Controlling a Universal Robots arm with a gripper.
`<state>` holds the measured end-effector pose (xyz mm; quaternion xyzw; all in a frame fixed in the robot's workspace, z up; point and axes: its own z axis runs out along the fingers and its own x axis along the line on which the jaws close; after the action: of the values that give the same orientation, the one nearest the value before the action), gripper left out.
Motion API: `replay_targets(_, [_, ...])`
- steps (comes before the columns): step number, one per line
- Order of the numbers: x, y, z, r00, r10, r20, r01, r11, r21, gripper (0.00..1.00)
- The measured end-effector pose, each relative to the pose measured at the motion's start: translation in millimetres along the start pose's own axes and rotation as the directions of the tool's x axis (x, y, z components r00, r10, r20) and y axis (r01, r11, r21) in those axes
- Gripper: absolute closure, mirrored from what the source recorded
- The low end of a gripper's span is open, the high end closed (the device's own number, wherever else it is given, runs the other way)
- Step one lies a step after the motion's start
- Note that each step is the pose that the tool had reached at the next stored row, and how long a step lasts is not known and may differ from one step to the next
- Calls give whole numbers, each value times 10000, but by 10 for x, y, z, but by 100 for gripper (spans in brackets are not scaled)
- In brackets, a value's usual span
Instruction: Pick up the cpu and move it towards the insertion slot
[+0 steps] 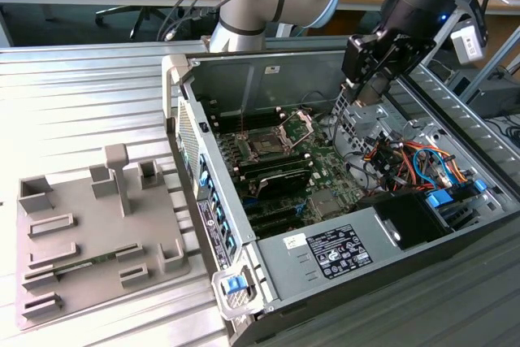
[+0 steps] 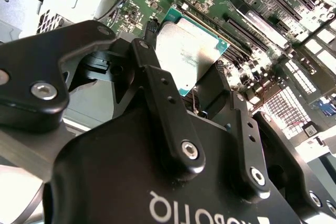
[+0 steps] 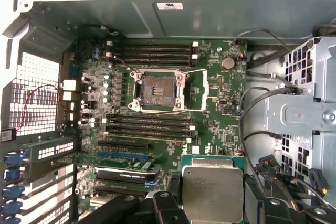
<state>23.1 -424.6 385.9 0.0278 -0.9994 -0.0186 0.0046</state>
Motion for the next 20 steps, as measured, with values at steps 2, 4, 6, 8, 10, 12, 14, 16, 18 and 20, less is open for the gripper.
replay_targets(2, [2, 0, 2, 10000, 0, 1, 0, 10000, 0, 45])
replay_targets(4, [4, 0, 4, 10000, 0, 1, 0, 10000, 0, 45])
replay_targets(6, [6, 1, 6, 10000, 0, 1, 0, 10000, 0, 45])
replay_targets(8, [14, 3, 15, 10000, 0, 0, 0, 10000, 0, 45])
replay_targets(10, [20, 7, 25, 10000, 0, 1, 0, 10000, 0, 45])
replay_targets(12, [20, 13, 29, 10000, 0, 0, 0, 10000, -1, 45])
replay_targets(14, [20, 21, 32, 10000, 0, 1, 0, 10000, -2, 45])
replay_targets(16, [24, 30, 36, 10000, 0, 0, 0, 10000, -1, 45])
replay_targets(18, [30, 34, 40, 10000, -1, 0, 1, 10000, 0, 45])
replay_targets(20, [32, 34, 43, 10000, 0, 0, 0, 10000, 0, 45])
